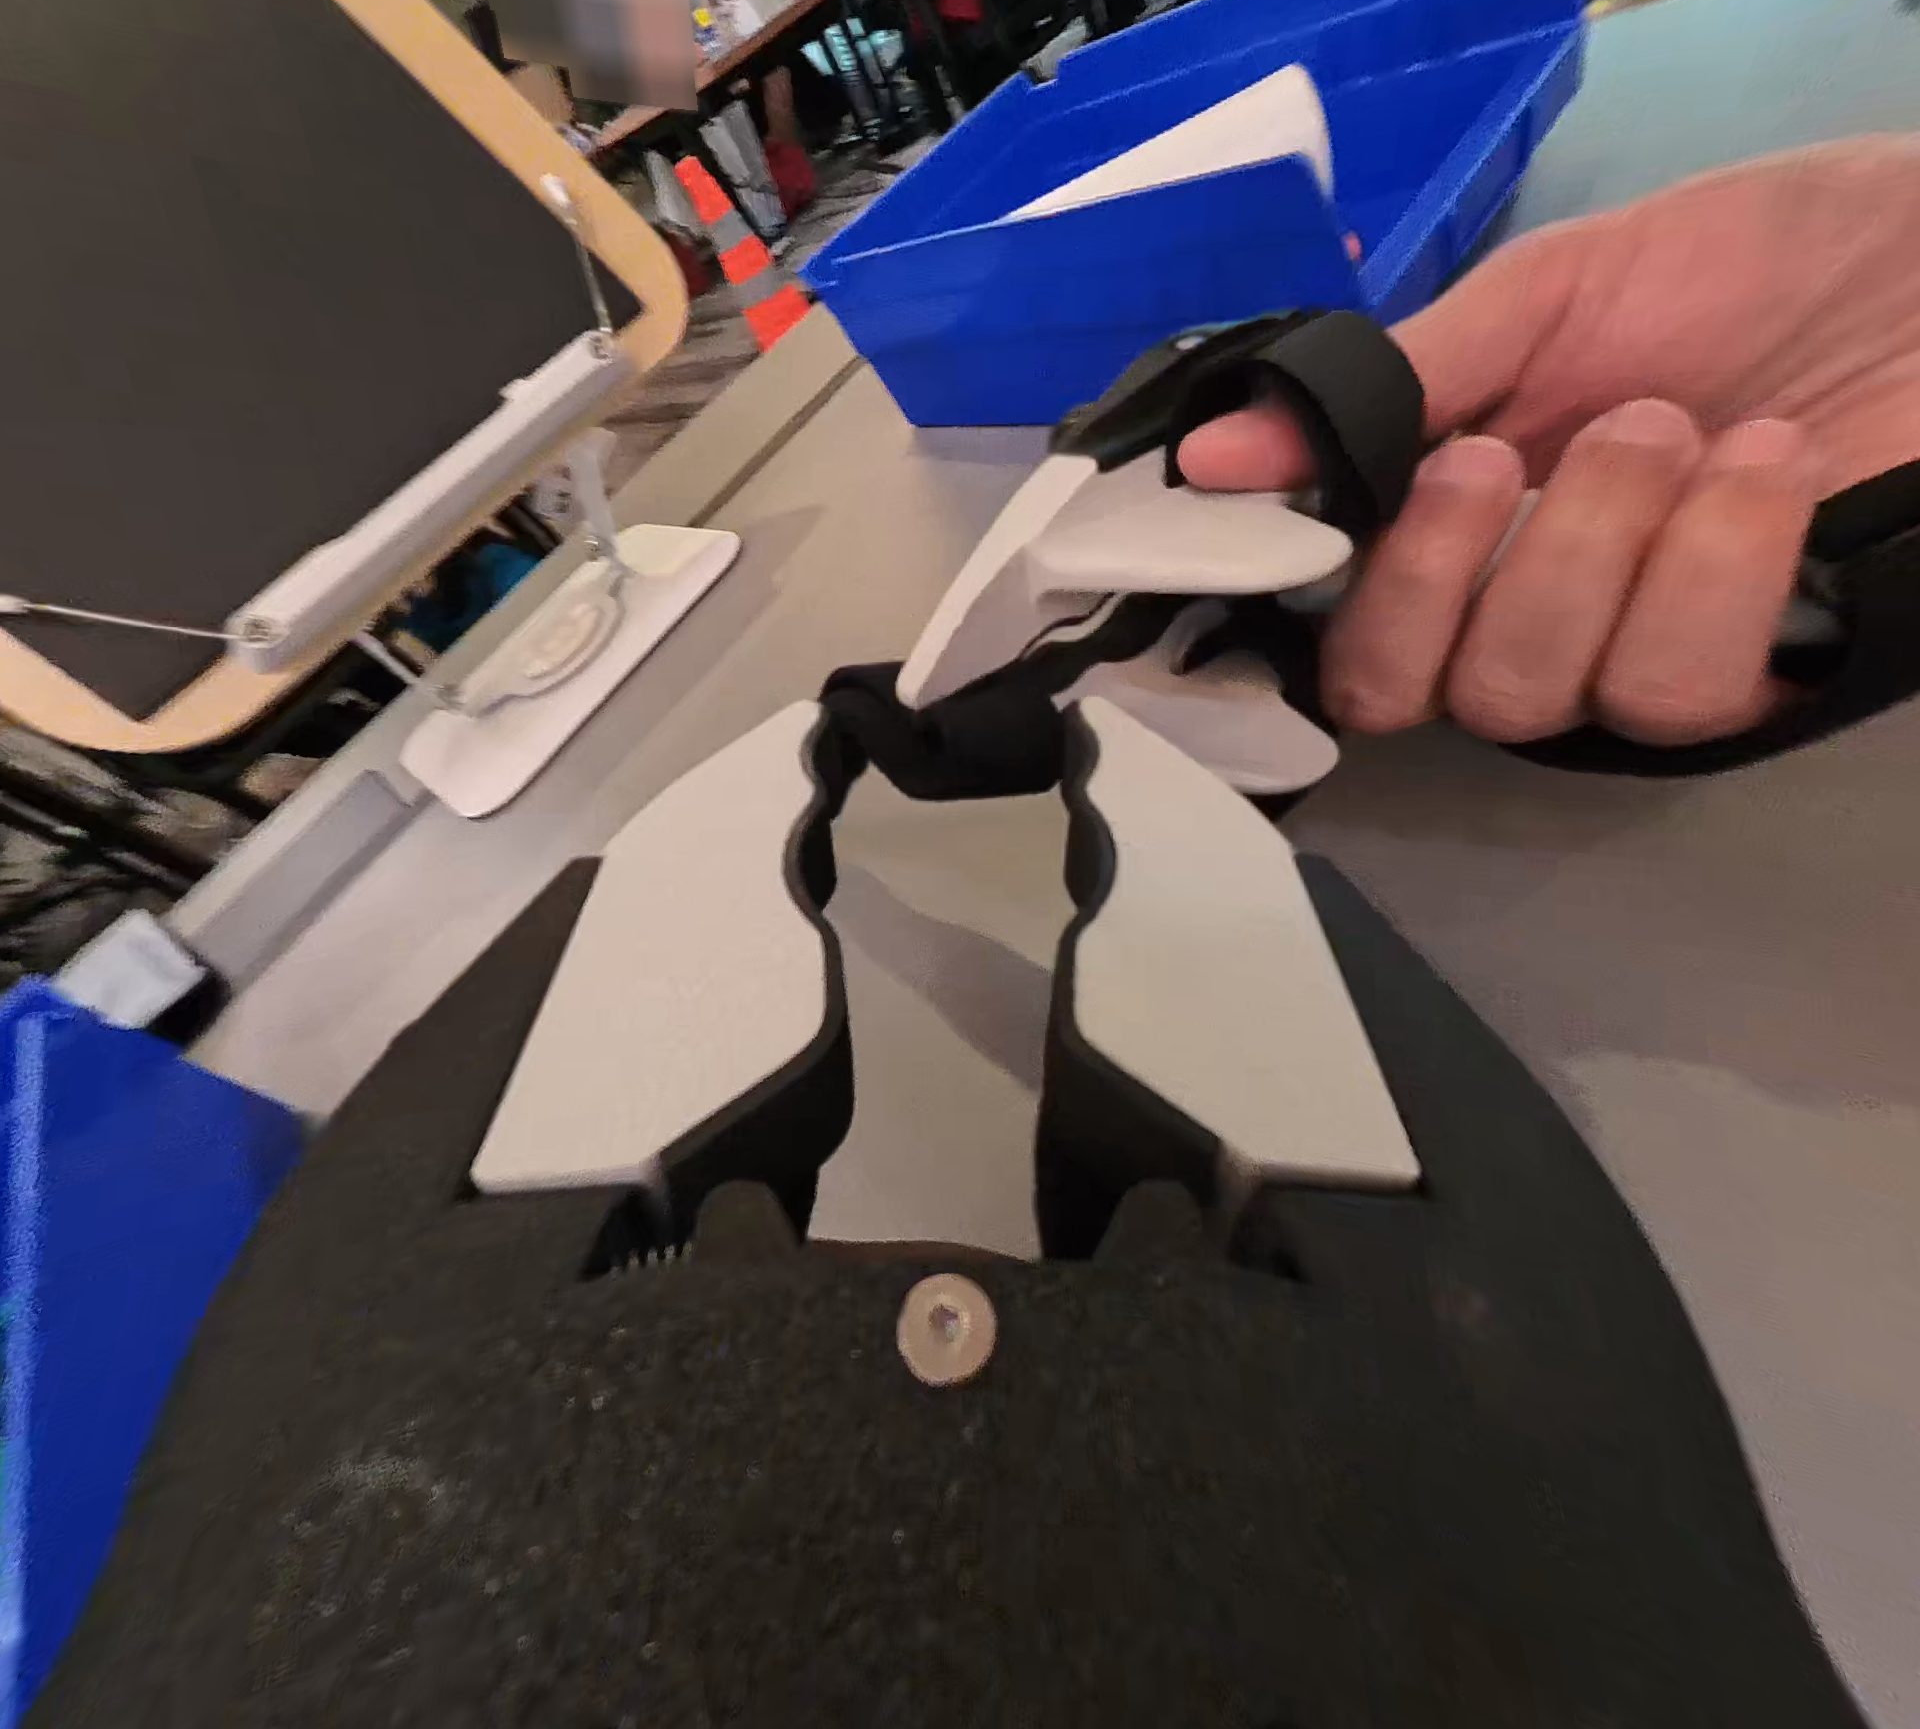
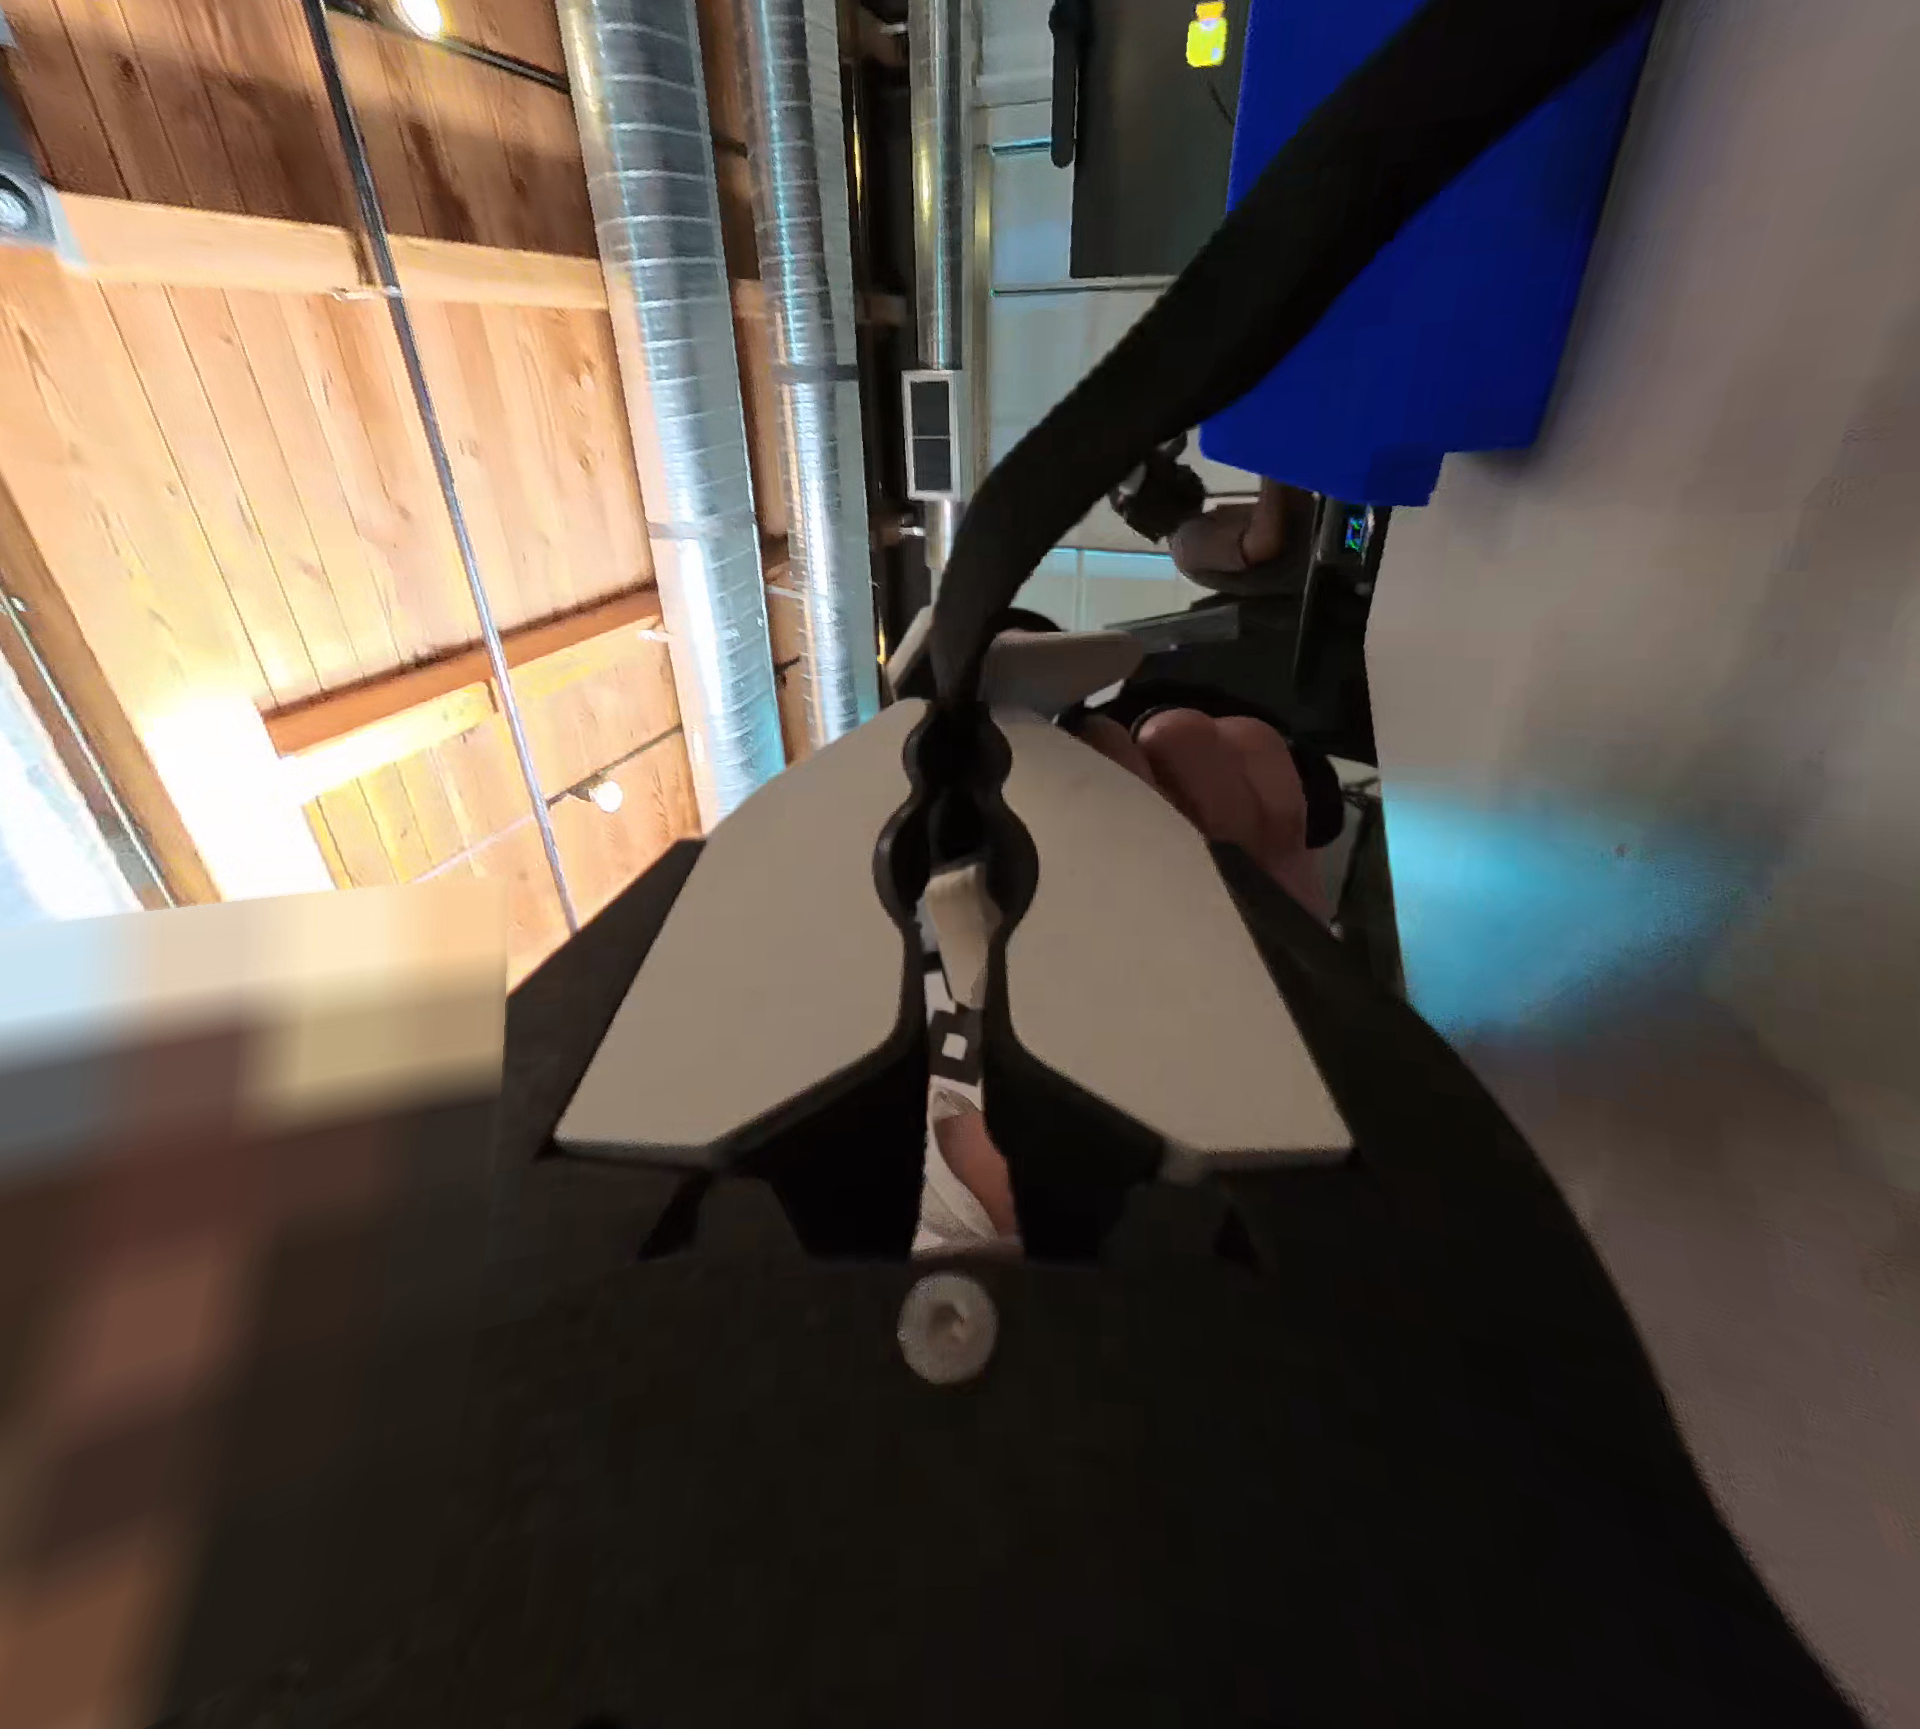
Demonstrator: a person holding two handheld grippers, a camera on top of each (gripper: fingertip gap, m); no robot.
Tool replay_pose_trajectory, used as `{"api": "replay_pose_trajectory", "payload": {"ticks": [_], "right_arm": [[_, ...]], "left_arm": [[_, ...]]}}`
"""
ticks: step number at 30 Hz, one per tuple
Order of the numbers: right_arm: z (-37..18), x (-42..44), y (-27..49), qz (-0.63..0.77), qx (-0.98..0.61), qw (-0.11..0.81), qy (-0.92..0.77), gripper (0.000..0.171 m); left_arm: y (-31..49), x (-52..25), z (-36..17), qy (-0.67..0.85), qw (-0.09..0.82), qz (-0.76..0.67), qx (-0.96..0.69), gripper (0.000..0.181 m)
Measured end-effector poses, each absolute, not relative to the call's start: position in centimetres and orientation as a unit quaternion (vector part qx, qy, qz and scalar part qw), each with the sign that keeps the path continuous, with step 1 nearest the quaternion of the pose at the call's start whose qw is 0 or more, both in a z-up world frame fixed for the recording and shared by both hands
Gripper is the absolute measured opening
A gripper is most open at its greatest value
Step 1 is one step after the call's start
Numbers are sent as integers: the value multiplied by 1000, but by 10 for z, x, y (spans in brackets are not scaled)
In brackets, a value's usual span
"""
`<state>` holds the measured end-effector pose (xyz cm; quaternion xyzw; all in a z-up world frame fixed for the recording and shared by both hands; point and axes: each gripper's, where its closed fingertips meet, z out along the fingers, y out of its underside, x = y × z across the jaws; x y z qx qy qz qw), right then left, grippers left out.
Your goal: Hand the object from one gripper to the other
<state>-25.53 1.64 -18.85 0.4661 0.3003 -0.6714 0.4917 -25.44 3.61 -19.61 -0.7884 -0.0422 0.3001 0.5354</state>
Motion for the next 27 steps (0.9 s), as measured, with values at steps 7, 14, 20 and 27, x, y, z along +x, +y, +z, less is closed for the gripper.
{"api": "replay_pose_trajectory", "payload": {"ticks": [7,14,20,27], "right_arm": [[-183,-256,17,-687,450,496,280,8],[-191,-262,28,-699,443,408,386,23],[-195,-285,60,-707,443,138,533,34],[-199,-295,66,-481,237,-445,717,68]], "left_arm": [[32,-258,-194,-20,488,377,-787,23],[25,-263,-187,-21,487,393,-780,20],[2,-284,-176,-105,539,326,-769,19],[6,-282,-183,-156,582,209,-770,19]]}}
